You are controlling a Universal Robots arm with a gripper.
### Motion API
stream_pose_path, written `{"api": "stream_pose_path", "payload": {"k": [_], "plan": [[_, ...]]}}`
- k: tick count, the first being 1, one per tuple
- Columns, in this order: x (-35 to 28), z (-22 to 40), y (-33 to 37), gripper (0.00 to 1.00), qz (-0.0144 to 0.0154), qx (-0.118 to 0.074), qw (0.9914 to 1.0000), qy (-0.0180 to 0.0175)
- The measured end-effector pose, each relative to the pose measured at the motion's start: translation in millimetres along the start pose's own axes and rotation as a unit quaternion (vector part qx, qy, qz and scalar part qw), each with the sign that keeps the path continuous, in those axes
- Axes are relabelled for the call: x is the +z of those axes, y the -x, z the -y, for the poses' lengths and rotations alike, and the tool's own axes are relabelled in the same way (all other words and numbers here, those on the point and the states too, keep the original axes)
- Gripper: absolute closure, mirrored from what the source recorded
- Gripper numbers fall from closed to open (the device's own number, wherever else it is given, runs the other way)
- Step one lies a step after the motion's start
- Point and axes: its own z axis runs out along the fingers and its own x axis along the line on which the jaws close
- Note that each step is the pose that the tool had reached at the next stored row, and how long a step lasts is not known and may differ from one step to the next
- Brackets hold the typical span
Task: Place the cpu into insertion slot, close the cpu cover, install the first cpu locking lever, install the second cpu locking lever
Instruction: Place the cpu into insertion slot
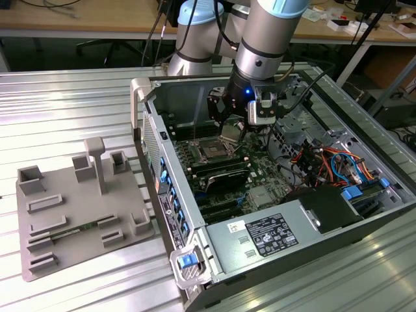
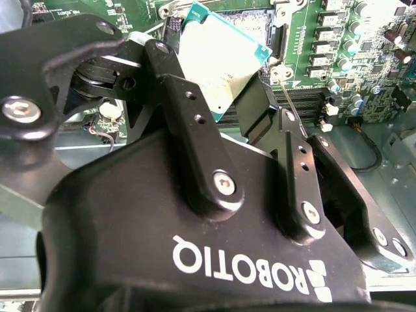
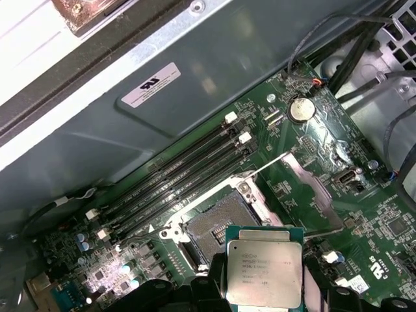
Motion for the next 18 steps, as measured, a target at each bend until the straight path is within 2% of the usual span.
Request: {"api": "stream_pose_path", "payload": {"k": [5, 8, 18], "plan": [[0.1, 0.0, 0.0, 0.45, 0.0004, 0.001, 1.00000, -0.0005], [0.6, 0.0, 0.0, 0.45, 0.0022, 0.004, 0.99998, -0.0031], [0.9, 0.0, 0.0, 0.45, 0.0029, 0.006, 0.99997, -0.0041]]}}
